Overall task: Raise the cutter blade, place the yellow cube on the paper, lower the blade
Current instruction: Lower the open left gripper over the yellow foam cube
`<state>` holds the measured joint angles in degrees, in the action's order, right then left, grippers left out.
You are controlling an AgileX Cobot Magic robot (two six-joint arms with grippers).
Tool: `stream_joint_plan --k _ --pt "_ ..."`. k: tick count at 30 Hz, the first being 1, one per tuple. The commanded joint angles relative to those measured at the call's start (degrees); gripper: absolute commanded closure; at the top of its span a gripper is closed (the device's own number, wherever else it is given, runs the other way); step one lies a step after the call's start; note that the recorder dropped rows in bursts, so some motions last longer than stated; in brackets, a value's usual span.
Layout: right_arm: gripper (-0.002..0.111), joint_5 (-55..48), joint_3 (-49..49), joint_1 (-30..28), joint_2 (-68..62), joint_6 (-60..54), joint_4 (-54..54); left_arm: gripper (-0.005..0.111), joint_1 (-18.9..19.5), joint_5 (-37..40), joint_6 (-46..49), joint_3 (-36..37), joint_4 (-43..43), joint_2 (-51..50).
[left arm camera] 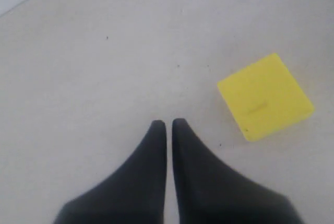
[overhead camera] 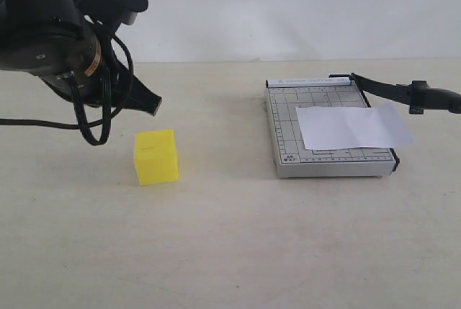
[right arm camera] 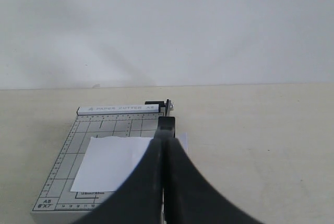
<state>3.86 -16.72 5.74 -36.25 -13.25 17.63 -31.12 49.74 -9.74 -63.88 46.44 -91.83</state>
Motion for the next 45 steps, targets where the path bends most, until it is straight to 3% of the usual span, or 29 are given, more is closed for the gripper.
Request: stream_joint_plan --k 1,3,8,11,25,29,32,35,39,45 --pt "0.108 0.25 0.21 0.12 0.21 -0.40 -0.14 0.093 0.13 -1.16 -0.70 2.07 -3.29 0.15" --pt "0.108 0.25 0.21 0.12 0.21 -0.40 -0.14 0.083 0.13 -3.38 -2.09 2.22 -5.18 0.15" --pt "0.108 0.25 0.21 0.12 0.21 -0.40 -0.14 0.045 0.13 -6.07 -4.46 2.22 -6.66 0.15" --pt "0.108 0.25 0.21 0.12 0.21 -0.40 -0.14 0.036 0.13 -6.24 -5.66 2.22 -6.66 0.15" --pt "0.108 0.25 0.21 0.12 0.21 -0.40 -0.14 0.036 0.00 -8.33 -5.66 2.22 -11.61 0.15" --pt "0.108 0.25 0.21 0.12 0.21 -0.40 -0.14 0.036 0.00 -13.77 -14.00 2.22 -11.53 0.02" --pt "0.108 0.25 0.21 0.12 0.21 -0.40 -0.14 0.036 0.19 -13.06 -14.28 2.22 -10.80 -1.79" --pt "0.108 0.25 0.21 0.12 0.21 -0.40 -0.14 0.025 0.19 -12.49 -15.06 2.22 -7.30 -4.59" --pt "0.108 0.25 0.21 0.12 0.21 -0.40 -0.14 0.023 0.19 -12.49 -16.58 2.22 -3.98 -6.17" --pt "0.108 0.25 0.21 0.12 0.21 -0.40 -0.14 0.023 0.34 -13.48 -28.81 2.22 -2.67 -6.54"
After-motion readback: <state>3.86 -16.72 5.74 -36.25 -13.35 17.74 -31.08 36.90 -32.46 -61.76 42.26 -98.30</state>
